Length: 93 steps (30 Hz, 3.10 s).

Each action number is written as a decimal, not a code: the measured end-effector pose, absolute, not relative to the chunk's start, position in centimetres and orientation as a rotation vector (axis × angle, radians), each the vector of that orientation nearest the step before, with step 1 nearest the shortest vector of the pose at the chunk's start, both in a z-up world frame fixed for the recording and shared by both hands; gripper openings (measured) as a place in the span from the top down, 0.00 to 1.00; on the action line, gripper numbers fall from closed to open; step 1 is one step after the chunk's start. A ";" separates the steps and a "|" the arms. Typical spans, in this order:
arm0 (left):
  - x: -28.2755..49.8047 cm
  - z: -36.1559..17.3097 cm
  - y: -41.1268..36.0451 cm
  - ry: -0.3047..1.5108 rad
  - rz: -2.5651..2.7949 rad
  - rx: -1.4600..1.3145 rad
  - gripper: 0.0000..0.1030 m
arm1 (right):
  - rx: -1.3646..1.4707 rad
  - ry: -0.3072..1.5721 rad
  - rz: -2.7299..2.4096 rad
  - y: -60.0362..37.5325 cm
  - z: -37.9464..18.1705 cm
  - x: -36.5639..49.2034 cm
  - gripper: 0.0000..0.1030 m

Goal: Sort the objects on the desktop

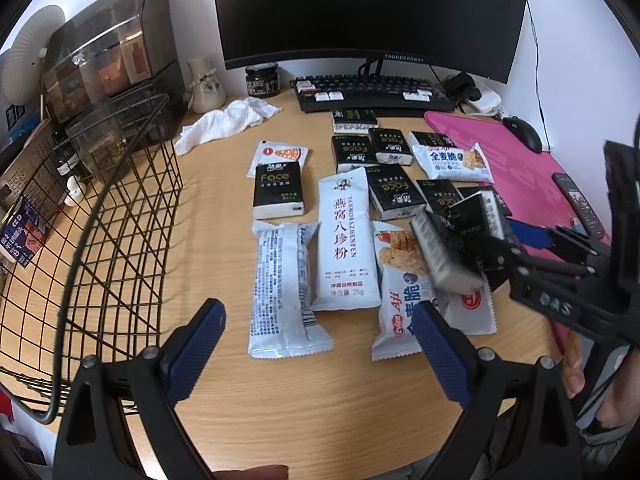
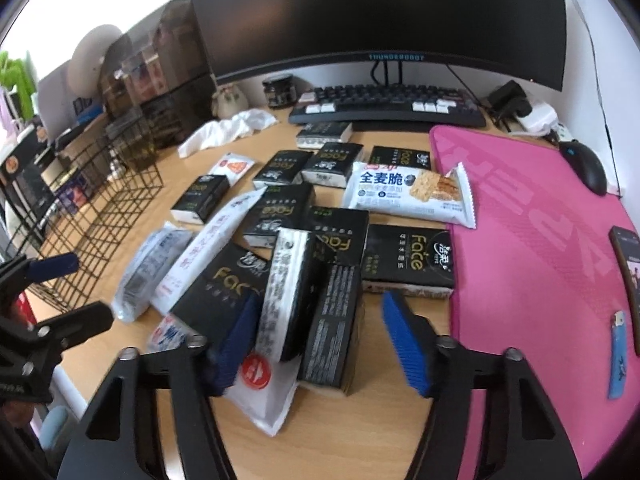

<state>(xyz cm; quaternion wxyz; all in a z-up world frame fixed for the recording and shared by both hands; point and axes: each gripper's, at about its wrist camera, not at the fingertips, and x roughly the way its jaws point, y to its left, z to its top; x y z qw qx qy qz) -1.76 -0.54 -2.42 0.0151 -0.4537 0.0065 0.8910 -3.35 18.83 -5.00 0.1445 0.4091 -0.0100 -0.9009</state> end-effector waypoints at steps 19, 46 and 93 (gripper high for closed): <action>-2.1 -3.3 0.0 0.041 2.747 -1.450 0.09 | 1.103 0.014 -2.643 20.2 -3.5 -2.2 0.58; -2.1 -3.6 0.0 0.059 2.730 -1.470 0.09 | 1.176 -0.122 -2.561 22.8 -3.8 -2.6 0.42; -4.1 -4.8 11.1 0.107 2.447 -1.357 0.12 | 1.270 0.021 -2.711 29.3 -2.7 -2.7 0.40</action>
